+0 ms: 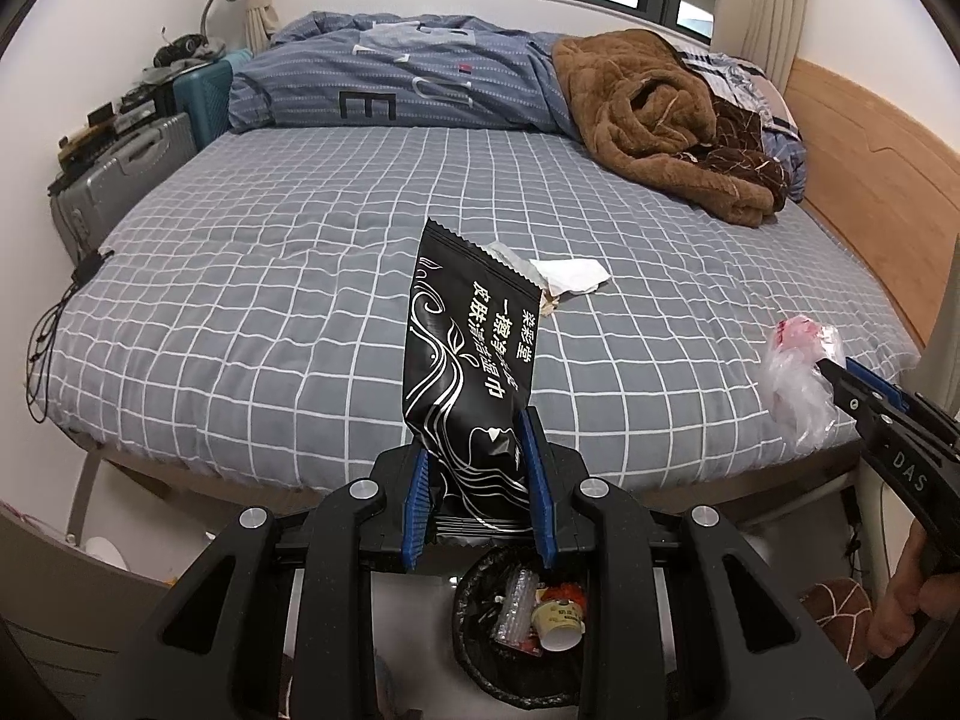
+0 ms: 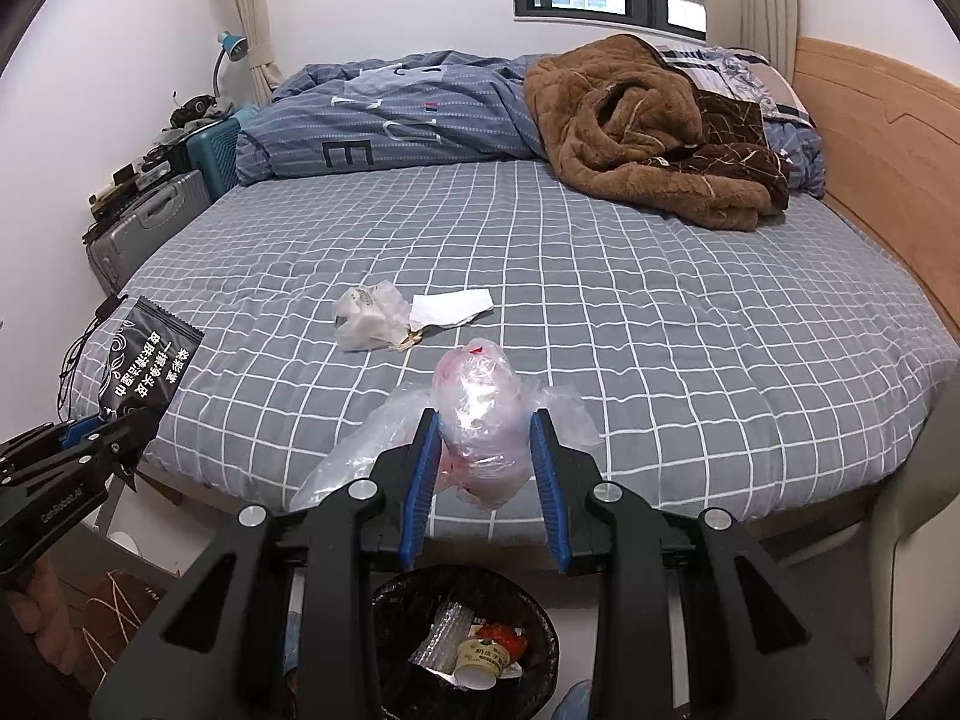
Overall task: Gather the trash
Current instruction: 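Lift the black packet and plastic bag and carry them toward the bin, then lower the held plastic bag and black packet down over the bin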
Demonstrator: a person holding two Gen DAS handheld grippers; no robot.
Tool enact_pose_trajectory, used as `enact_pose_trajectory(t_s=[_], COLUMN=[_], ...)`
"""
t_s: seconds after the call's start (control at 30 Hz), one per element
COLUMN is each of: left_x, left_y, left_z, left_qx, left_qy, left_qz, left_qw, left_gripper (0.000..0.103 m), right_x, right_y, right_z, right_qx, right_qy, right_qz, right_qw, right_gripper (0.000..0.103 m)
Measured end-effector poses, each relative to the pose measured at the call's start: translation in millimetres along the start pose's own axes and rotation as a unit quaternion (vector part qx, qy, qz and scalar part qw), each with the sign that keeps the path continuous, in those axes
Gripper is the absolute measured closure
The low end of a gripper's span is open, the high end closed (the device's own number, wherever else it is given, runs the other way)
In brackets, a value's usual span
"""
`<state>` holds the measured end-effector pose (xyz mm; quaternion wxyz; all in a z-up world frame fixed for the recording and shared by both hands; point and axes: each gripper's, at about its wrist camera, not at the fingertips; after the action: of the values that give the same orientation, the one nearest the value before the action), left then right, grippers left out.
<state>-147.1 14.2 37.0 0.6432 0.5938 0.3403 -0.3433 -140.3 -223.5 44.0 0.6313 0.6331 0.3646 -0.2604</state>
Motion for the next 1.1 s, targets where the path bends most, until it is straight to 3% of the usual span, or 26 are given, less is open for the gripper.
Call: enact_pose_trajectory(t_s=[0.63,1.1], left_x=[-5.2,39.7], left_y=[-48.6,-101.5], left_z=[-7.1,-0.3], left_qx=[-0.010,0.010], left_qy=[-0.011,-0.005], left_qz=[-0.026,-0.087], left_qw=[0.9996,0.9961], left_gripper=[0.076,0.076], right_x=[-28.8,16.4], right_y=[-47.2,-105.3], right_z=[0.3,-5.1], right_qx=[0.010,0.011], right_qy=[-0.006,-0.008], right_qz=[-0.008,-0.075], right_qw=[1.000,0.997], right_gripper=[0.073,0.073])
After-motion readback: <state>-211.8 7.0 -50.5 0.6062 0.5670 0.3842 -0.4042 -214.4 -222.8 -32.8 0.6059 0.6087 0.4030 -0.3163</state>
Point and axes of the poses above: each gripper's, at about its wrist camera, not at the fingertips, and x roughly the way its jaws point, z to its right, y to its top, and after that the axes turned 10 degrees about -z, right-handed
